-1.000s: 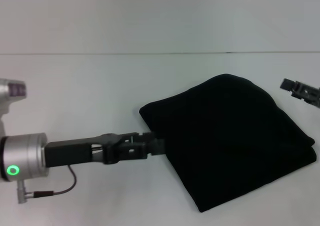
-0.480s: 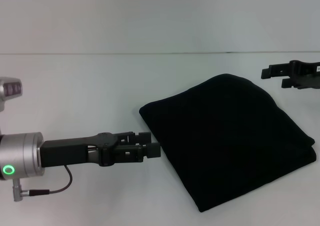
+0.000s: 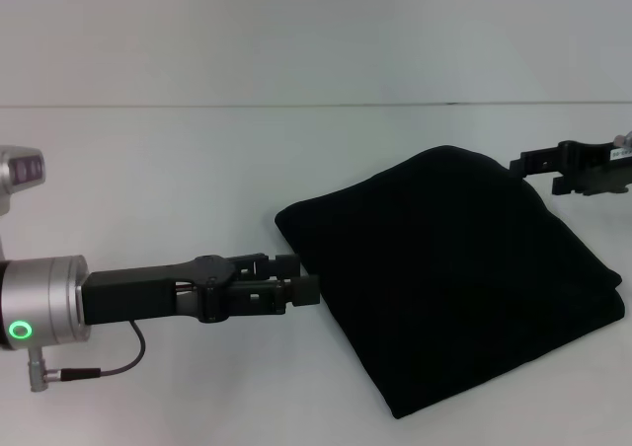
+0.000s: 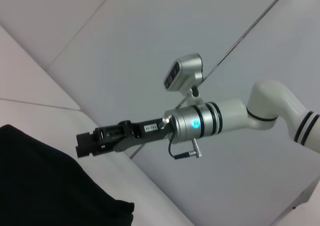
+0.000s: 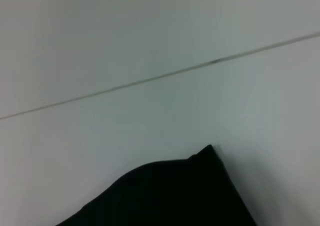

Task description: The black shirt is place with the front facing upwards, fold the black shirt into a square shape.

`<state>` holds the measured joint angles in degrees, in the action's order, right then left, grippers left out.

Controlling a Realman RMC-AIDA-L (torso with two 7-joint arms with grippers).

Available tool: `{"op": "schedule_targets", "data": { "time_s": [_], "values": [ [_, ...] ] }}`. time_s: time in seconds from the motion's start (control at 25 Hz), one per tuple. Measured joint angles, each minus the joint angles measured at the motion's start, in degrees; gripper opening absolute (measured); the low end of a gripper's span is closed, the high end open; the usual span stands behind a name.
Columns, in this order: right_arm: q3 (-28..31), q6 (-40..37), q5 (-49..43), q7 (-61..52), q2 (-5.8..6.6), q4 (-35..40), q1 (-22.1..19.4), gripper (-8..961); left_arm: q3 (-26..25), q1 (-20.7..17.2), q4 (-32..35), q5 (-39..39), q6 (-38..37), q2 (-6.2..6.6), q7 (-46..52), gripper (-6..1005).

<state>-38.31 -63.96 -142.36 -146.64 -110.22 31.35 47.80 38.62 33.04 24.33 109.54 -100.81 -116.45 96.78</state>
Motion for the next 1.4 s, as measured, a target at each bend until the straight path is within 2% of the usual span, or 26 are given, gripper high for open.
{"op": "schedule_targets", "data": {
  "time_s": [0.32, 0.72, 1.12, 1.36, 1.4],
  "values": [
    [-0.18, 4.34, 0.16, 2.13, -1.54, -2.71, 1.06, 801, -0.13, -0.05, 0.13, -0.07, 0.09, -0.32, -0.02, 911],
    [-0.91, 5.17, 1.89, 4.90, -2.38, -3.13, 1.47, 766, -0.22, -0.43, 0.12, -0.21, 0.21, -0.54, -0.02, 908],
    [-1.22, 7.86, 1.81, 5.23, -2.75, -3.23, 1.14, 324, -0.22, -0.62, -0.09, 0.08, 0.21, -0.58, -0.17, 906],
    [-1.84, 9.77, 2.10, 6.26, -3.31, -3.23, 1.00, 90, -0.16, -0.71, -0.24, 0.03, 0.20, -0.82, -0.19, 904],
    [-1.85, 10.03, 2.11, 6.42, -3.35, -3.23, 1.00, 75, -0.16, -0.71, -0.24, -0.02, 0.20, -0.85, -0.19, 904]
  ]
}}
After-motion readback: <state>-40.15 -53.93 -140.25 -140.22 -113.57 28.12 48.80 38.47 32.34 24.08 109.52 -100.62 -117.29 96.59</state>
